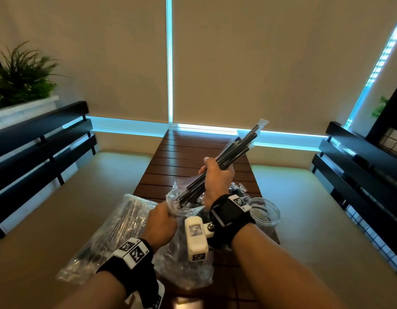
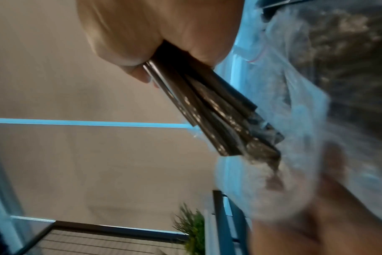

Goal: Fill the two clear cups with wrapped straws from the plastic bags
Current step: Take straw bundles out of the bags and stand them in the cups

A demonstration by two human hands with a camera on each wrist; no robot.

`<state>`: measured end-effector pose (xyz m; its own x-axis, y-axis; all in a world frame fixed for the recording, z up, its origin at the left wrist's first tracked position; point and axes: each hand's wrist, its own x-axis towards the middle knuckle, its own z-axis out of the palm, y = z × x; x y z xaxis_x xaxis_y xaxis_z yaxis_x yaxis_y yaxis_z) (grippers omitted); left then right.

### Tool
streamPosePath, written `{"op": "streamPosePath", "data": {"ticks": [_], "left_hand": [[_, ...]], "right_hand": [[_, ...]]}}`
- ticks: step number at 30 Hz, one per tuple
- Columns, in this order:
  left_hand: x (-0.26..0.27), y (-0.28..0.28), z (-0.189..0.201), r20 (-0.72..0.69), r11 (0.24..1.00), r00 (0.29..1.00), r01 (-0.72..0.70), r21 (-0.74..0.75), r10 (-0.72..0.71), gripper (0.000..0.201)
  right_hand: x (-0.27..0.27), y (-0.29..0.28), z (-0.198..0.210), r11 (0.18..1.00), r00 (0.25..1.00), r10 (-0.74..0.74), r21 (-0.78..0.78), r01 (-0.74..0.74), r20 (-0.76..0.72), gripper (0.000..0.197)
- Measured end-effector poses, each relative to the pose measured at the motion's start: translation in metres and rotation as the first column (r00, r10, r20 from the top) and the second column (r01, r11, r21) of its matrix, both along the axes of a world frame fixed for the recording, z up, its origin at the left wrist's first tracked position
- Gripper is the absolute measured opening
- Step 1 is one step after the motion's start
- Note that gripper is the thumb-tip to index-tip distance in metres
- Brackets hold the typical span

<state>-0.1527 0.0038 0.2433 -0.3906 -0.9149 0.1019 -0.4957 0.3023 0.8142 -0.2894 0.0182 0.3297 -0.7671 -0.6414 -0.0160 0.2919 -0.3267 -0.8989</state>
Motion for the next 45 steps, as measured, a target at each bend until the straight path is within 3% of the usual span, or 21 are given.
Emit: {"op": "streamPosePath", "data": {"ticks": [2,5,8,13,18,24,28,37,41,45], "left_hand": [[0.004,0.001,0.005,-0.091,1.000,0.996,-0.015,0.026,0.017,0.015],[0.014,-0.005,0.007,-0.179,0.987,0.972,-0.146,0.062,0.155,0.022],[0.021,-0.010,0.008,-0.218,0.978,0.955,-0.186,0.097,0.203,0.021],[0.020,-0.001,0.011,-0.238,0.984,0.957,-0.148,0.099,0.168,0.024],[0.019,0.007,0.016,-0.269,0.980,0.952,-0.101,0.169,0.144,0.039],[0.018,0.003,0.013,-0.274,0.981,0.951,-0.102,0.163,0.145,0.039],[0.014,0.001,0.008,-0.277,0.980,0.951,-0.093,0.174,0.139,0.027],[0.009,-0.008,-0.005,-0.256,0.977,0.955,-0.100,0.188,0.147,0.025],[0.004,-0.007,-0.007,-0.253,0.979,0.954,-0.120,0.164,0.159,0.027],[0.001,-0.007,-0.008,-0.247,0.981,0.956,-0.123,0.152,0.158,0.026]], "right_hand": [[-0.017,0.005,0.022,0.996,0.997,-0.071,-0.048,0.070,-0.025,0.016],[-0.054,0.015,0.052,0.963,0.967,-0.242,-0.141,0.230,-0.076,0.020],[-0.084,0.024,0.052,0.939,0.927,-0.335,-0.142,0.313,-0.171,0.017],[-0.095,0.024,0.004,0.958,0.881,-0.169,0.137,0.253,-0.443,0.017],[-0.088,0.022,-0.022,0.952,0.788,-0.061,0.202,0.230,-0.613,0.021],[-0.092,0.019,-0.045,0.915,0.608,0.071,0.294,0.275,-0.790,0.028],[-0.100,0.016,-0.055,0.798,0.459,0.115,0.358,0.485,-0.881,0.029],[-0.120,0.021,-0.050,0.745,0.583,0.031,0.408,0.528,-0.812,0.026],[-0.122,0.032,-0.056,0.781,0.702,0.053,0.467,0.414,-0.710,0.032],[-0.121,0.034,-0.073,0.825,0.682,0.088,0.437,0.359,-0.726,0.029]]}}
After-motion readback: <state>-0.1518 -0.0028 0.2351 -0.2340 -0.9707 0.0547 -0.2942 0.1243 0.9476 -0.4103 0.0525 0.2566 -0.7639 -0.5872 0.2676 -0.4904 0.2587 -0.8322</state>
